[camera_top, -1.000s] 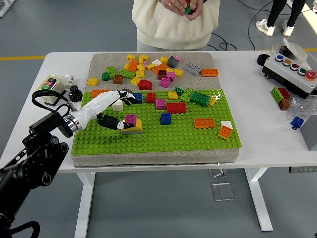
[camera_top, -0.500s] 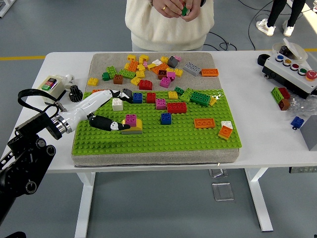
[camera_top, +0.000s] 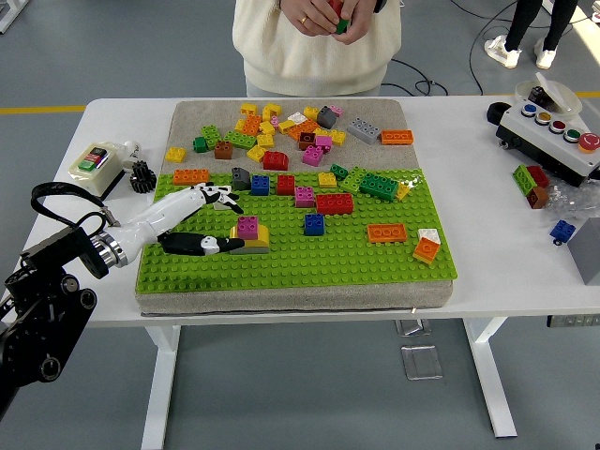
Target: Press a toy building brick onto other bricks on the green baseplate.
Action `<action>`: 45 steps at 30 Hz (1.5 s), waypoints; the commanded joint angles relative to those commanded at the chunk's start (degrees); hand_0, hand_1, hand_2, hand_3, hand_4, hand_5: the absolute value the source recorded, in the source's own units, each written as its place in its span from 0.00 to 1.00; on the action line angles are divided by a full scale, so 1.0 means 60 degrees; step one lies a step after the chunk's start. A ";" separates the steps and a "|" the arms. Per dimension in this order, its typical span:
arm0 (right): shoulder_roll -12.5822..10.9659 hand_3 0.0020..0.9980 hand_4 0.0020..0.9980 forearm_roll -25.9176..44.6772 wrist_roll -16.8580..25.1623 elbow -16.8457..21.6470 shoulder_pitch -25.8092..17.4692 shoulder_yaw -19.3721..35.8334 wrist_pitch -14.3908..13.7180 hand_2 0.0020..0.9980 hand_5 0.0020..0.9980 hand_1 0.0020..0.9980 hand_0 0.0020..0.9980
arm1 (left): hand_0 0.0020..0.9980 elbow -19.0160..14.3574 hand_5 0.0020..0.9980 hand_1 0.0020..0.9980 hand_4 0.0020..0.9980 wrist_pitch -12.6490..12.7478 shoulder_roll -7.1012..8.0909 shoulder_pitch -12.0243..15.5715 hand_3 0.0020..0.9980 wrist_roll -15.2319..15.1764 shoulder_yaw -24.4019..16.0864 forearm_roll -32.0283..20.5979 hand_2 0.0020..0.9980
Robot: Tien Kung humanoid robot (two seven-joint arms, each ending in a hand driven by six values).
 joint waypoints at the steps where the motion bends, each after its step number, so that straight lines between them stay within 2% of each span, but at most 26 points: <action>1: -0.0001 0.60 0.92 0.0005 0.0001 0.0000 0.0007 0.0003 0.0000 0.71 0.50 0.66 0.74 | 1.00 -0.0014 0.83 0.97 1.00 -0.0007 -0.0009 0.0001 0.68 0.0006 0.0014 0.0001 0.92; 17: -0.0001 0.60 0.92 0.0016 0.0013 0.0000 0.0032 0.0013 -0.0034 0.71 0.50 0.66 0.74 | 1.00 -0.0027 0.82 0.96 1.00 -0.0057 -0.0176 0.0015 0.67 0.0071 0.0196 0.0086 0.92; 45: 0.0008 0.60 0.92 0.0022 0.0005 0.0000 0.0032 -0.0066 -0.0064 0.71 0.50 0.66 0.74 | 1.00 0.0543 0.80 0.96 1.00 0.0039 -0.0324 -0.0178 0.66 0.0089 0.0200 0.0247 0.91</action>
